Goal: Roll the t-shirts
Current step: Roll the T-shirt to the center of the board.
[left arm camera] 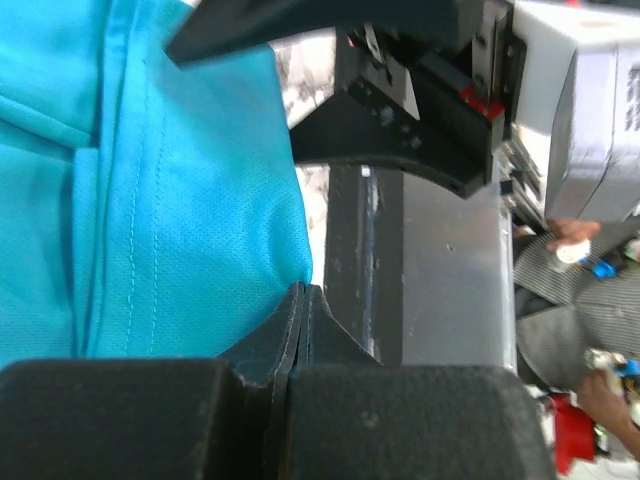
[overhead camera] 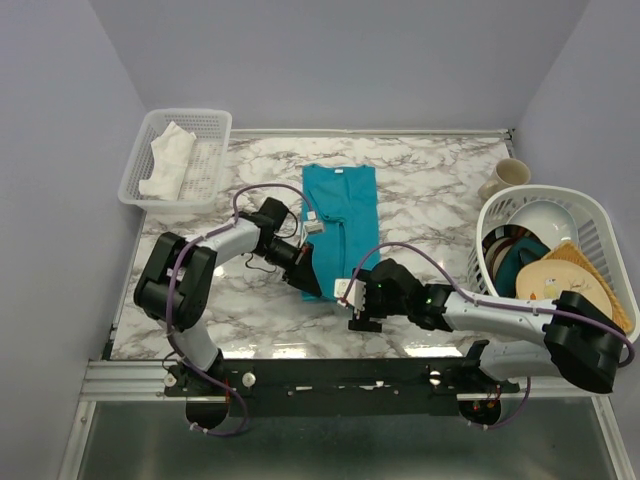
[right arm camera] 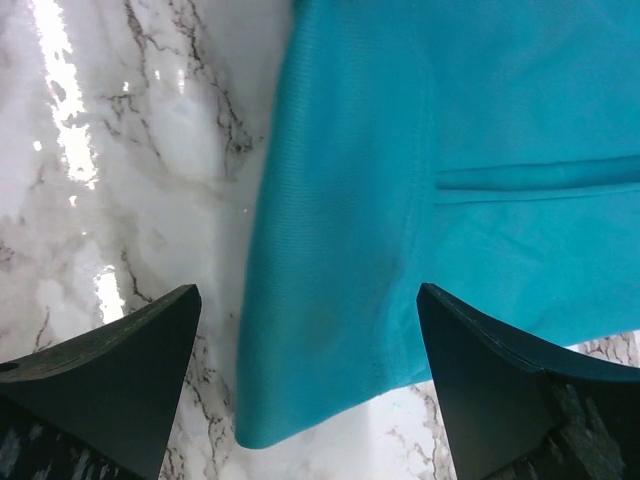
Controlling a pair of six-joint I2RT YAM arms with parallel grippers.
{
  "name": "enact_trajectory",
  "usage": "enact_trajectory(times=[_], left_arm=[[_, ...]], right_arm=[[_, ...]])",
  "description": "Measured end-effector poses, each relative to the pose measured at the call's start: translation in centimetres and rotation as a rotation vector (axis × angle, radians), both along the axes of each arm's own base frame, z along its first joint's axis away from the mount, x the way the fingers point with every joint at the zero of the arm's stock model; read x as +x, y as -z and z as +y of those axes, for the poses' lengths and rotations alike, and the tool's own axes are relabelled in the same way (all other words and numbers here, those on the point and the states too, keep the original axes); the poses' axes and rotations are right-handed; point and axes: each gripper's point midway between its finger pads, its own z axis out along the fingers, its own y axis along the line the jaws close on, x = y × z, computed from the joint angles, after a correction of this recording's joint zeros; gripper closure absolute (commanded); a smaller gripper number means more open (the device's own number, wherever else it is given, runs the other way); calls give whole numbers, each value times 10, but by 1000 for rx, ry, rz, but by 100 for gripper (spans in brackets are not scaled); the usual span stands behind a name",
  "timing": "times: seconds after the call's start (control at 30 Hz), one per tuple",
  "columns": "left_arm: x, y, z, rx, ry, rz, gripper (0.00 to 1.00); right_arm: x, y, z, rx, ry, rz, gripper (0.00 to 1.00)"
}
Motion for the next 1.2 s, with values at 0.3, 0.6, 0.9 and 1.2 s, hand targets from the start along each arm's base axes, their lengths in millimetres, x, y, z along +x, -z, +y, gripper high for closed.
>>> enact_trajectory(times=[0.3, 0.6, 0.9, 1.2], left_arm=[[-9, 4, 9, -54, 99, 84, 100], [3, 7, 11, -175, 116, 13, 100], [9, -2, 8, -206, 115, -17, 100], [8, -1, 8, -209, 118, -24, 100]], right_arm=[[11, -2, -1, -9, 17, -57, 32], [2, 1, -2, -20, -20, -26, 16], [-4, 2, 8, -41, -64, 37, 25], [-4, 14, 11, -88, -61, 77, 69]])
